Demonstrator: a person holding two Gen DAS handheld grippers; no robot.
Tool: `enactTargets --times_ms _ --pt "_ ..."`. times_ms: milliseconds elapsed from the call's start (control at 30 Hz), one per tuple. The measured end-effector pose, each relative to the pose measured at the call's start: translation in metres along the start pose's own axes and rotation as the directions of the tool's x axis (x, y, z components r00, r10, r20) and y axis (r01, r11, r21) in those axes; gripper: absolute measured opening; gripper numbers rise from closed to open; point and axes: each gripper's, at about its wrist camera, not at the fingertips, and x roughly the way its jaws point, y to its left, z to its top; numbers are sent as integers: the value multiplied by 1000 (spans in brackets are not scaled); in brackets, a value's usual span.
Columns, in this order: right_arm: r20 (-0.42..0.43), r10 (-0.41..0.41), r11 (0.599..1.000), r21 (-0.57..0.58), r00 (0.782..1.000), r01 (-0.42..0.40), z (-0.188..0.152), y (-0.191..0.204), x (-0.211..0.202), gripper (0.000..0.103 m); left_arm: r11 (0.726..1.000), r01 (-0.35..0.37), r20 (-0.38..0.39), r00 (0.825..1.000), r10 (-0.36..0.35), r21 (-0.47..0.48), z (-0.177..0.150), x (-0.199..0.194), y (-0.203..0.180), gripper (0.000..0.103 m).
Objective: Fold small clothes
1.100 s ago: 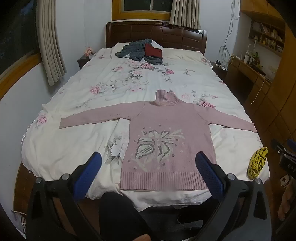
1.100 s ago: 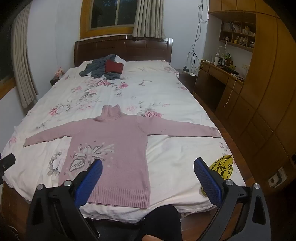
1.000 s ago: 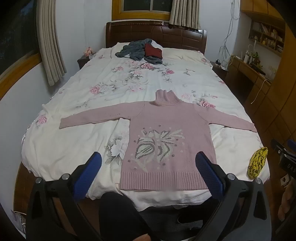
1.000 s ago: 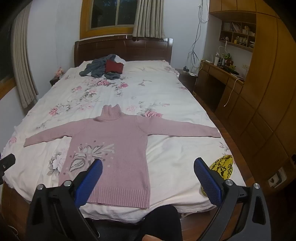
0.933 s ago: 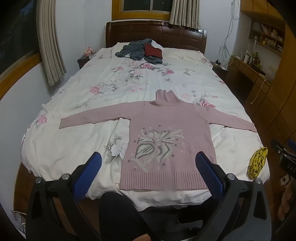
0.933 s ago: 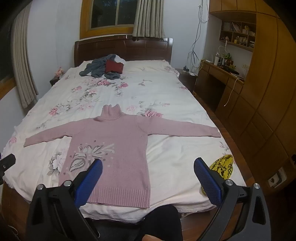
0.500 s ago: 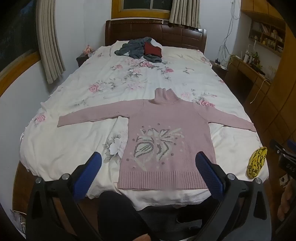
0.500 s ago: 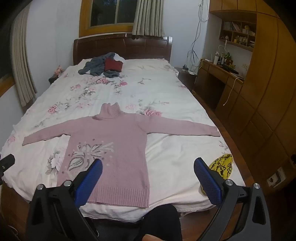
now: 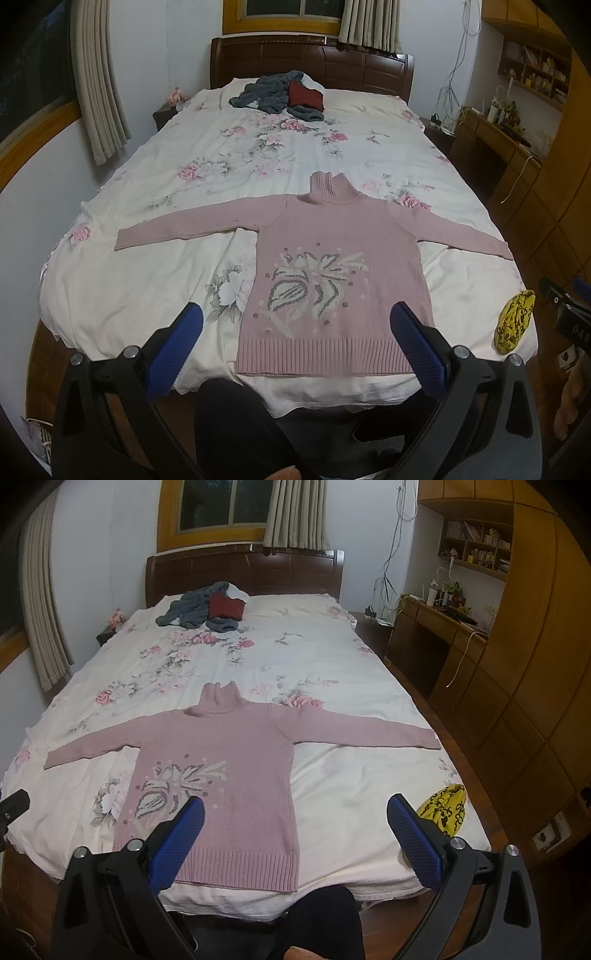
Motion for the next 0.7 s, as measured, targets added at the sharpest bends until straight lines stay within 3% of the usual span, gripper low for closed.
enactTargets --times_ms 700 --pt "0 -2 1000 0 1000 2 0 0 1 99 1000 2 1 1000 -2 0 -1 -1 -1 100"
